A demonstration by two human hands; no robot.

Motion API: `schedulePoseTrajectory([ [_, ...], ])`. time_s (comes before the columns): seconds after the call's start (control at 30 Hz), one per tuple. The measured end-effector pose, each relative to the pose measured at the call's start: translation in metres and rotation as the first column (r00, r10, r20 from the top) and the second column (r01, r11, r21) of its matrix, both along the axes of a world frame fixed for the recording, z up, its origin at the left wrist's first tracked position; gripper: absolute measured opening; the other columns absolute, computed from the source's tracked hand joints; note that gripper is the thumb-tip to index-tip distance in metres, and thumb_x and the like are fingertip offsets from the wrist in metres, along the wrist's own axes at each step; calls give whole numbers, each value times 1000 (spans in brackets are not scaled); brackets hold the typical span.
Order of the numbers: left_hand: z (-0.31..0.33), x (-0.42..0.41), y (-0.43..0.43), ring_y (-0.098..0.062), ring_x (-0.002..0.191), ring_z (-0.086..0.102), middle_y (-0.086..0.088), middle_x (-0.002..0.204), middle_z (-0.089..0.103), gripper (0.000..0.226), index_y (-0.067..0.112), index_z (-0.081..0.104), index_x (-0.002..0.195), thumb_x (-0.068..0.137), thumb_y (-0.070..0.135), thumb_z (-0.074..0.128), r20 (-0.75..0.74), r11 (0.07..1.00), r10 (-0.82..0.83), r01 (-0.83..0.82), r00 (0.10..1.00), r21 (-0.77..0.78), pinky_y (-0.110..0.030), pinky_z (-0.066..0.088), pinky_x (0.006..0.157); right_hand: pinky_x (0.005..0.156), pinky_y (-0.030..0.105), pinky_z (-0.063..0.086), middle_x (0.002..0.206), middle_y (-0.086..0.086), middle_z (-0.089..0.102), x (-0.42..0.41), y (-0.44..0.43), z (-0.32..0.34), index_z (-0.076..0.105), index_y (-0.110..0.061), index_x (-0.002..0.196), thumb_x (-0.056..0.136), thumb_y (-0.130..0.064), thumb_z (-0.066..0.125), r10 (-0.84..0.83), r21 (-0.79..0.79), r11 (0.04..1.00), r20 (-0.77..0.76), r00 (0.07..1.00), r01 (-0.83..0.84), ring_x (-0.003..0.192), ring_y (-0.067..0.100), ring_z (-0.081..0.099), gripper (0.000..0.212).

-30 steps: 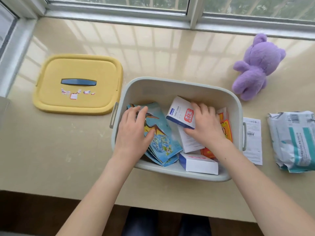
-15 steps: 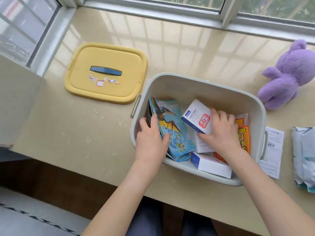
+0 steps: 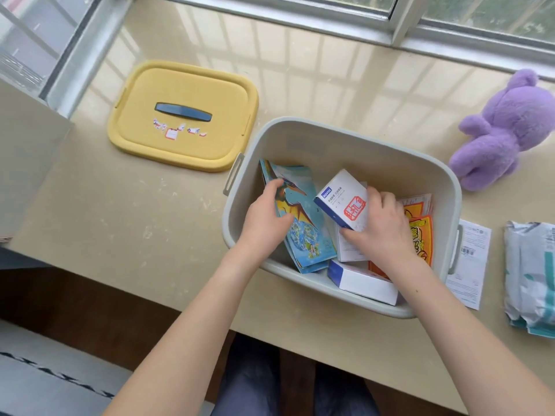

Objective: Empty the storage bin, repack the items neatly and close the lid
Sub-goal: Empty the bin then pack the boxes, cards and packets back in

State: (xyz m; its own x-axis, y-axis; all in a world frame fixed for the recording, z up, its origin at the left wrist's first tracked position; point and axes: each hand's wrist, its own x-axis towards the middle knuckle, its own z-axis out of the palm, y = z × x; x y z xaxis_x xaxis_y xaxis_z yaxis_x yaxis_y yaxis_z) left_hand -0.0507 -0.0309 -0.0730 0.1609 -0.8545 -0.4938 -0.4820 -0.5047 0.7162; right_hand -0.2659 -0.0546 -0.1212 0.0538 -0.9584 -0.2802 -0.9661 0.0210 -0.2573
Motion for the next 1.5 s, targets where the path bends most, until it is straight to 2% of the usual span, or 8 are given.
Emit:
schedulePoseTrajectory([
  [0.13,-7,-5,-6,-11,109,56,4,132,53,61,21,40,143,89,0,59,-20,999,-17,17,1000,27,-5,42,70,93,43,41,127,14,45,1,0,2,30,-13,145,72,-51,75,-2,6,1000,-14,1000,2,113,34,47,93],
  [0.27,-3,-5,-3,3,94,57,8,115,57,53,22,52,129,85,-8,55,-70,996,65,-69,995,-64,-1,42,60,93,42,42,125,14,46,0,3,10,33,-13,142,71,-52,76,-50,-28,998,60,997,52,111,33,48,92],
  [0.33,4,-4,1,16,87,57,14,107,60,44,26,56,116,84,-4,59,-89,986,117,-126,989,-112,-5,46,60,93,41,41,126,14,46,-2,6,20,34,-12,143,72,-53,76,-79,-68,994,100,992,86,111,33,47,92],
  [0.47,21,1,9,3,94,64,16,109,66,39,31,57,103,80,2,67,-168,956,202,-231,965,-178,-24,57,74,95,43,40,125,16,50,-6,14,43,38,-7,145,68,-57,77,-114,-200,969,164,980,146,108,36,49,99],
  [0.77,99,5,25,-21,101,69,-9,116,66,41,13,55,114,82,-12,65,-468,912,191,-332,863,-240,-39,57,83,92,42,44,115,10,54,-38,53,124,48,-25,138,65,-66,63,-246,-330,871,344,906,362,103,29,51,85],
  [1.07,166,-44,56,-29,104,67,-7,119,62,39,19,57,111,85,-10,61,-627,946,187,-310,757,-93,-44,57,79,84,44,50,110,7,52,-112,137,188,47,-26,136,70,-63,58,-421,-306,803,318,849,512,101,26,51,77],
  [1.27,209,-72,96,-37,105,66,-17,125,60,38,16,58,111,82,-7,66,-646,951,204,-306,735,-49,-45,57,79,82,44,51,110,11,53,-138,173,233,51,-19,135,70,-59,55,-396,-339,806,300,868,485,100,32,52,77],
  [1.5,255,-89,130,-28,98,70,-4,118,67,48,19,58,123,85,-11,60,-662,897,264,-431,702,-100,-41,59,74,89,45,46,113,16,53,-148,162,261,50,-20,137,71,-45,79,-279,-351,853,320,906,387,103,36,52,77],
])
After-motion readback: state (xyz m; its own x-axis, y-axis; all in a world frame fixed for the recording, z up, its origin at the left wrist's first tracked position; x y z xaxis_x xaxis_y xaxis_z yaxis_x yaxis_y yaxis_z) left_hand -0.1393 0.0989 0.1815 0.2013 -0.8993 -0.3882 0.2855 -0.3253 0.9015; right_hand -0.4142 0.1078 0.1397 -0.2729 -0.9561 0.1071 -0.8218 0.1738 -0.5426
